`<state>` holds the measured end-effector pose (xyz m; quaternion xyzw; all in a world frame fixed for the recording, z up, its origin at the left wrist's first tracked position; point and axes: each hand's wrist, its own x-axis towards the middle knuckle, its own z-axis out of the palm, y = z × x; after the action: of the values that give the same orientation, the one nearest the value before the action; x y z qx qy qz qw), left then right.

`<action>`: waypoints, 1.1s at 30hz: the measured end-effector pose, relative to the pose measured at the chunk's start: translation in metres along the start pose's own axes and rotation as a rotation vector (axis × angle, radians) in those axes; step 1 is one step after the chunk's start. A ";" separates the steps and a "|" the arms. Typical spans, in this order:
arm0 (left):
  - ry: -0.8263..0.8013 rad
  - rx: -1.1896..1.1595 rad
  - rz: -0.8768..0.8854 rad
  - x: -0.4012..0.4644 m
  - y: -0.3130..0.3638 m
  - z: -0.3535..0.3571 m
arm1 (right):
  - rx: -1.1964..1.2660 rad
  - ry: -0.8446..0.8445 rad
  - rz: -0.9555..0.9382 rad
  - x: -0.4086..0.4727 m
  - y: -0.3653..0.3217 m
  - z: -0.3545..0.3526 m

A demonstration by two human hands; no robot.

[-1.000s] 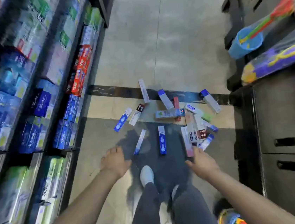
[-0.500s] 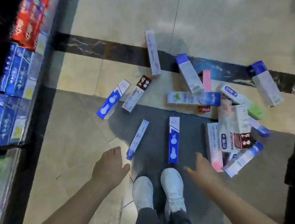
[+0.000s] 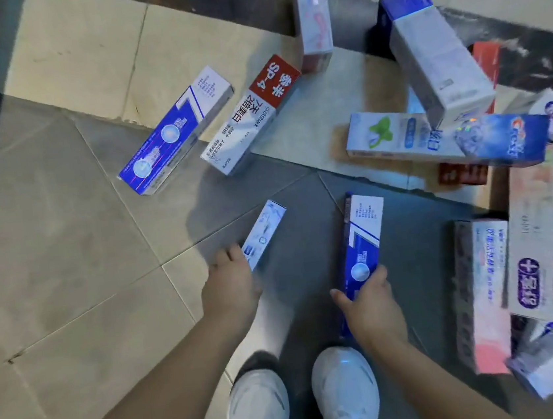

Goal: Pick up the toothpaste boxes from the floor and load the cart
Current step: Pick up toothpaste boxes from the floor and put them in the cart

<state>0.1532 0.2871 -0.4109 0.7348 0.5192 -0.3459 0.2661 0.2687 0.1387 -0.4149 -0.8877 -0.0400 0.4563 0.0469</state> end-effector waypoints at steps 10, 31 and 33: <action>0.025 -0.176 0.017 -0.029 -0.009 -0.040 | -0.052 0.022 -0.082 -0.031 -0.021 -0.051; 0.137 -0.497 0.200 -0.456 -0.016 -0.392 | 0.015 0.146 -0.330 -0.474 -0.096 -0.386; 0.140 -0.470 0.246 -0.492 -0.022 -0.405 | 0.051 0.186 -0.348 -0.508 -0.090 -0.400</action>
<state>0.1178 0.3130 0.2253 0.7327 0.5090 -0.1296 0.4328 0.2968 0.1515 0.2368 -0.9042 -0.1770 0.3583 0.1509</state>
